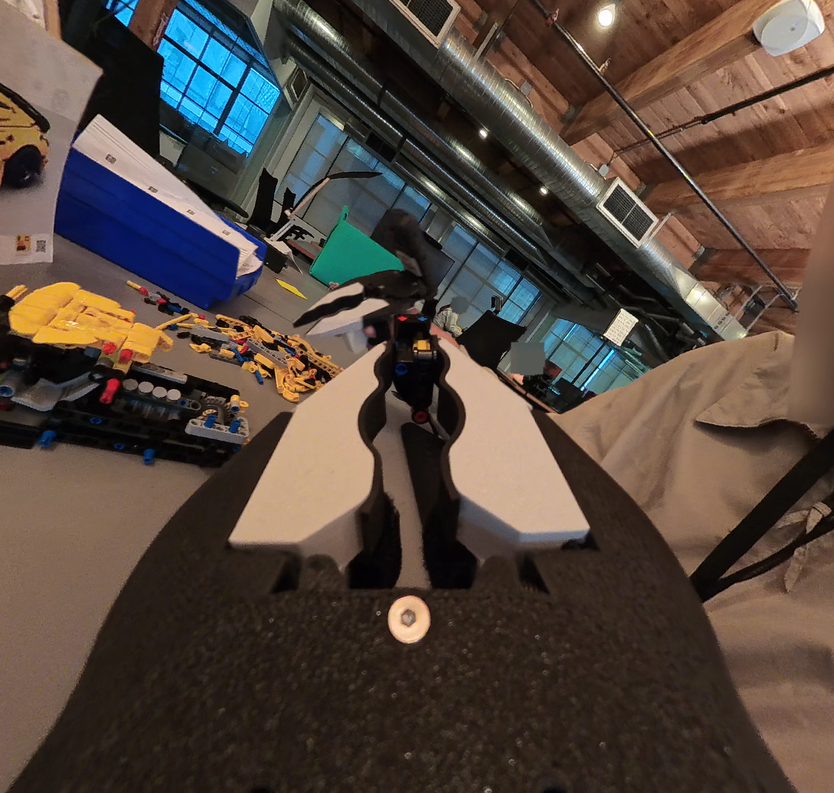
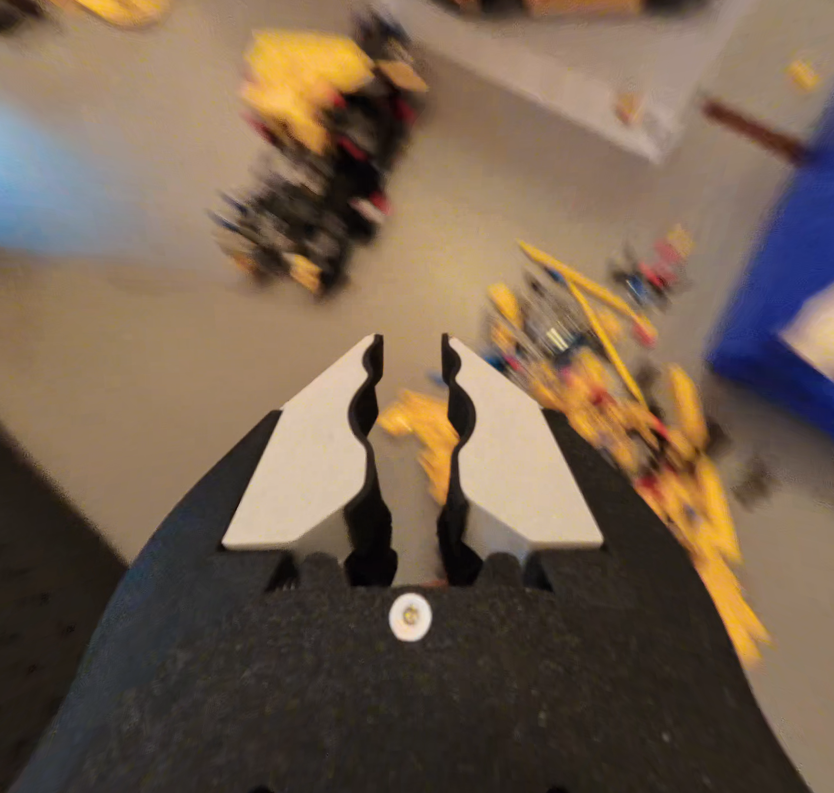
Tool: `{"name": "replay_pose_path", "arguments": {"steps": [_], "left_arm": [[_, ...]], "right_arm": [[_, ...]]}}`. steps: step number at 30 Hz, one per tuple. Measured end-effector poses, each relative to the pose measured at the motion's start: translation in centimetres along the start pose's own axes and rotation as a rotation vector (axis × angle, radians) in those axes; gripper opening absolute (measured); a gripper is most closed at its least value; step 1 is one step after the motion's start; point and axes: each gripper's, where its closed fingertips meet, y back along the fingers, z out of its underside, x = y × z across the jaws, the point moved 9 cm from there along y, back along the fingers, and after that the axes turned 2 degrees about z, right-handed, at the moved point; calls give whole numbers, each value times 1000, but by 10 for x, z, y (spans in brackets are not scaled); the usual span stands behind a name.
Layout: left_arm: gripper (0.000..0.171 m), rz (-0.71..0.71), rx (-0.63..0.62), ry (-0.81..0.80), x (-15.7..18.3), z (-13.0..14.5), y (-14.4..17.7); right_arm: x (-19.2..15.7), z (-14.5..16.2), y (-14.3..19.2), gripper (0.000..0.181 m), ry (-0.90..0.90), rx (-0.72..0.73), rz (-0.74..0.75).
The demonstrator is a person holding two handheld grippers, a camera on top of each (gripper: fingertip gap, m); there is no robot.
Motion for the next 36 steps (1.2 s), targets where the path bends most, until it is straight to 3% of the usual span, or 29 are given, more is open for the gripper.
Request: {"name": "replay_pose_path", "arguments": {"steps": [3,5,7,9,13,26,30,33,36], "left_arm": [[16,-14,9,16,-4,-1,2],[16,-4,12,32,-5,-1,3],[16,-10,9,32,-6,0,3],[16,-22,-6,21,-6,1,3],[16,-41,-40,-10,-5,3,0],[16,-47,-110,-1,-10,13,-8],[16,-38,-117,3,-9,15,-10],[15,-67,-155,-90,-6,15,-11],[15,-94,-275,-228,1,16,-10]], "right_arm": [[-75,-51,-17,26,68,301,-422],[-118,-72,-34,26,29,426,-728],[-139,-80,-56,31,-43,427,-892],[-148,-81,-71,26,-120,431,-959],[-152,-75,-70,15,-103,450,-971],[-145,-65,-69,13,-120,416,-970],[-145,-65,-70,4,-117,413,-962],[-144,-64,-69,3,-102,431,-942],[-148,-58,-68,2,1,403,-915]]}}
